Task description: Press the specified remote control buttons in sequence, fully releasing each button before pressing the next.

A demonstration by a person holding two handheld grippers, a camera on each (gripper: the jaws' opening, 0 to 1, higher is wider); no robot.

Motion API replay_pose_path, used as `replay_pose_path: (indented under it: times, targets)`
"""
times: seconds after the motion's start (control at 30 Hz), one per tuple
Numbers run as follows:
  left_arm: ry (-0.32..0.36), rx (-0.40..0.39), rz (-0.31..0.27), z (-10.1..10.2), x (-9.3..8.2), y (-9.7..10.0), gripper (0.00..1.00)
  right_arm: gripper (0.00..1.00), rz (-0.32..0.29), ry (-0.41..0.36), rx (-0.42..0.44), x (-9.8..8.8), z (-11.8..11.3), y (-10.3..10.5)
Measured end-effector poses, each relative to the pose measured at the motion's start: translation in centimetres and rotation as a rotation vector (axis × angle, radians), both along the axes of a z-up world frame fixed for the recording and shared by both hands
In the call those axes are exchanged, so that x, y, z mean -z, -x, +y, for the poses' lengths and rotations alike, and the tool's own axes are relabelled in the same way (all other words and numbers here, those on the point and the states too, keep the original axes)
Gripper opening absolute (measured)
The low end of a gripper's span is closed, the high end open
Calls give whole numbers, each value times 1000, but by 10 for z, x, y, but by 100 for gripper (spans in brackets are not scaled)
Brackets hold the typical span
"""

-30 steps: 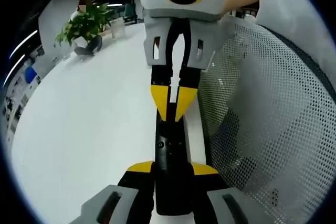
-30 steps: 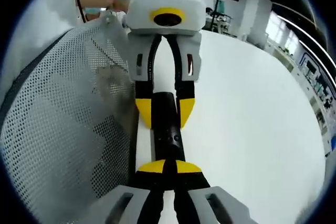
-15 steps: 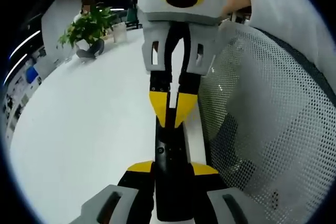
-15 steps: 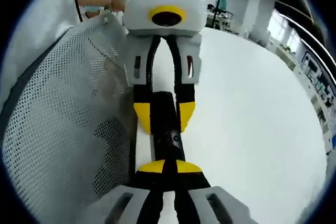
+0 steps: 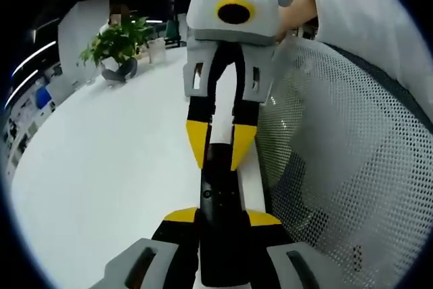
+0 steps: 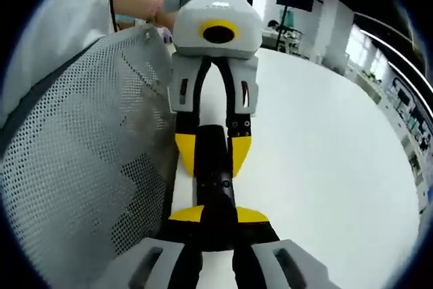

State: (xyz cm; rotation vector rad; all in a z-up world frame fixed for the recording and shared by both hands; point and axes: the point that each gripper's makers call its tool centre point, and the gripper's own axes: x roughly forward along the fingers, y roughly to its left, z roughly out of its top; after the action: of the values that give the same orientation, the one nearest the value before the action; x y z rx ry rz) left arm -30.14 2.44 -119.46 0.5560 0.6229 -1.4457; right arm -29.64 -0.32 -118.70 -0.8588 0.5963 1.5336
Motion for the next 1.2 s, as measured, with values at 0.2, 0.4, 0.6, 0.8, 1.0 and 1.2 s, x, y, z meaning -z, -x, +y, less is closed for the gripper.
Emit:
replay_pose_path:
  times: [0.2, 0.4, 0.6, 0.8, 1.0, 1.2]
  targets:
    - [5, -3, 0, 0, 0, 0, 23, 9, -59, 31, -71, -3, 3, 6]
    - [13, -3, 1, -1, -1, -1, 23, 8, 57, 141, -14, -3, 3, 3]
    - [14, -14, 0, -2, -1, -1, 23, 7, 95, 122, 97, -2, 5, 0]
    - [16, -21, 1, -2, -1, -1, 23, 7, 98, -34, 178, -3, 4, 0]
    - [16, -23, 0, -2, -1, -1, 23, 5, 112, 12, 172, 0, 7, -2]
    - [19, -23, 0, -1, -1, 0, 23, 3, -38, 116, -50, 0, 11, 5]
